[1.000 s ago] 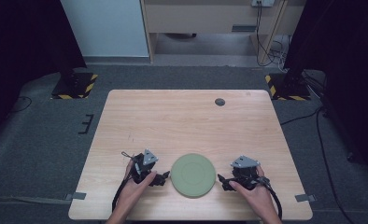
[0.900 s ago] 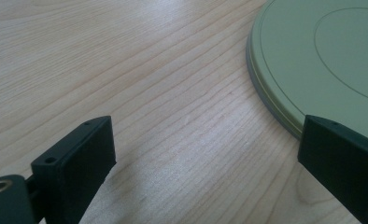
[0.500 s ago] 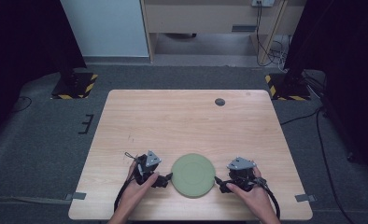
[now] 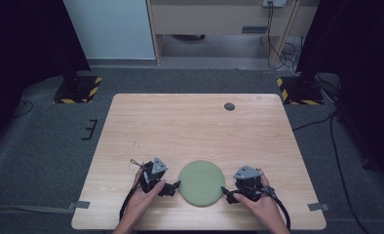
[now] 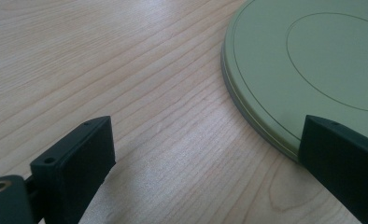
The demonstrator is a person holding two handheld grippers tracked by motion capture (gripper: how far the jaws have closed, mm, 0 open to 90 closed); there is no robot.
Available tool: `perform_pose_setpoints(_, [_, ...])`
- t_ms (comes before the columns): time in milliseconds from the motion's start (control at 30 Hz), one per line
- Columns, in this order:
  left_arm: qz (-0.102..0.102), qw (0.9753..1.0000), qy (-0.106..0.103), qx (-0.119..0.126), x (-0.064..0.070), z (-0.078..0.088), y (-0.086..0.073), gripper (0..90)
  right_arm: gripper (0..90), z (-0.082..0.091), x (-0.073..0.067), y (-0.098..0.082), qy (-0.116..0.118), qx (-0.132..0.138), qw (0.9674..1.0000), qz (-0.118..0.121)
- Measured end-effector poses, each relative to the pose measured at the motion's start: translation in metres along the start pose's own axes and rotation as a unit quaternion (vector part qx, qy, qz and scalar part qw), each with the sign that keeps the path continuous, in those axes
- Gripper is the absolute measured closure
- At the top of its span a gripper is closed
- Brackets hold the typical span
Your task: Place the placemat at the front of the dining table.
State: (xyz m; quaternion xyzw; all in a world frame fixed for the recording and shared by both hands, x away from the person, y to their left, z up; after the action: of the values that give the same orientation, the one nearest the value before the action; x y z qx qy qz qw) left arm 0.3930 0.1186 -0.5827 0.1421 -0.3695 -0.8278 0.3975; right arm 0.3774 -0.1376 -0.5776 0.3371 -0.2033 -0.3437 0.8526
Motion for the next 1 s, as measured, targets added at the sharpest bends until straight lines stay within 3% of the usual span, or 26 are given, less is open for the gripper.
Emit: perform_pose_setpoints(1000, [0.006, 0.9999, 0.014, 0.006, -0.0010, -0.0021, 0.0006, 0.0, 0.7, -0.0028, 0.0037, 0.0023, -0.023, -0.005, 0.9997, -0.010])
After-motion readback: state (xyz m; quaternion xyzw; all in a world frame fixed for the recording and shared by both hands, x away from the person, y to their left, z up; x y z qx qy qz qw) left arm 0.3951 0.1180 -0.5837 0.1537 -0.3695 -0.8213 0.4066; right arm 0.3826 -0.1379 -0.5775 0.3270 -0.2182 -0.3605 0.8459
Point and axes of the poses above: each handheld gripper's, and its own axes: z roughly backward along the jaws, y roughly out of its top, x roughly to its right, the point moved 8 cm from there along -z, roughly forward along the jaws, and after that the axes turned 2 degrees about z, right-handed, at the moved point
